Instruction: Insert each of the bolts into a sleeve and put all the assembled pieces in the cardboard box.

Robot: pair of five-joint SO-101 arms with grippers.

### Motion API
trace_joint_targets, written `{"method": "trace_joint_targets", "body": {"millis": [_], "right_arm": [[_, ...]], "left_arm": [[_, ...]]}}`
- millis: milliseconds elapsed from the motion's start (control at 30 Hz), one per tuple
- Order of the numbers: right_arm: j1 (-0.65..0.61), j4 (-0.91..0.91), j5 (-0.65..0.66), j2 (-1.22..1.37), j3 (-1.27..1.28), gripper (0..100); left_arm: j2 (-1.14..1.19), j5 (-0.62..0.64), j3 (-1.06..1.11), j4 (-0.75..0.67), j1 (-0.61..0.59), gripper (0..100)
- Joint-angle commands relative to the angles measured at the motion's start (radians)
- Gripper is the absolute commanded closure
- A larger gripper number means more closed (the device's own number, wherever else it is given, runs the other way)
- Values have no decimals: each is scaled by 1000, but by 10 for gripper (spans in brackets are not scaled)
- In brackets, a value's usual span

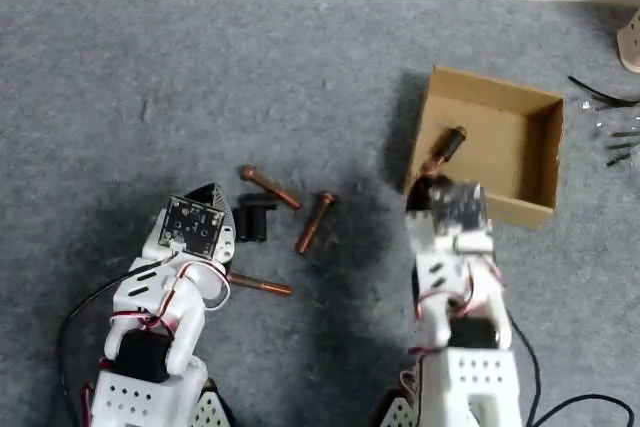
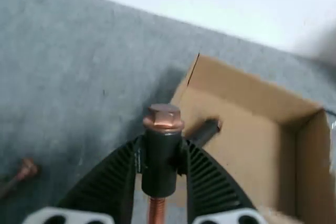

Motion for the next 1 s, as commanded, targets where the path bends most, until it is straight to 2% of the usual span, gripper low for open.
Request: {"method": "trace_joint_targets", "body": {"millis": [0,100,233,333,433,533,633,700,733,833,967], "right_arm": [[15,-93,2,429,-337,995],[22,-96,-63,725,-576,995],[105,-90,-365,987,-845,995],[186,-87,-617,1101,-952,995],[260,-88,-743,1158,-957,995],[280,-88,-684,1188,-960,975],[234,-88,-503,1193,-960,794],[193,-88,-462,1176,-958,673],[173,-87,-453,1159,-952,649],[116,-19,-451,1066,-900,677],[28,116,-450,808,-812,779]], "left_arm": [[-1,-2,-8,0,-1,993],[-1,-3,10,-5,-1,993],[1,-3,38,-54,-1,993],[1,-3,41,-60,-1,993],[1,-3,39,-60,1,993],[1,-3,41,-60,31,993],[1,-5,44,-60,48,993],[1,-5,44,-60,47,993],[1,-5,44,-60,47,993],[-1,-5,44,-60,47,993],[-1,-5,44,-60,45,993]]}}
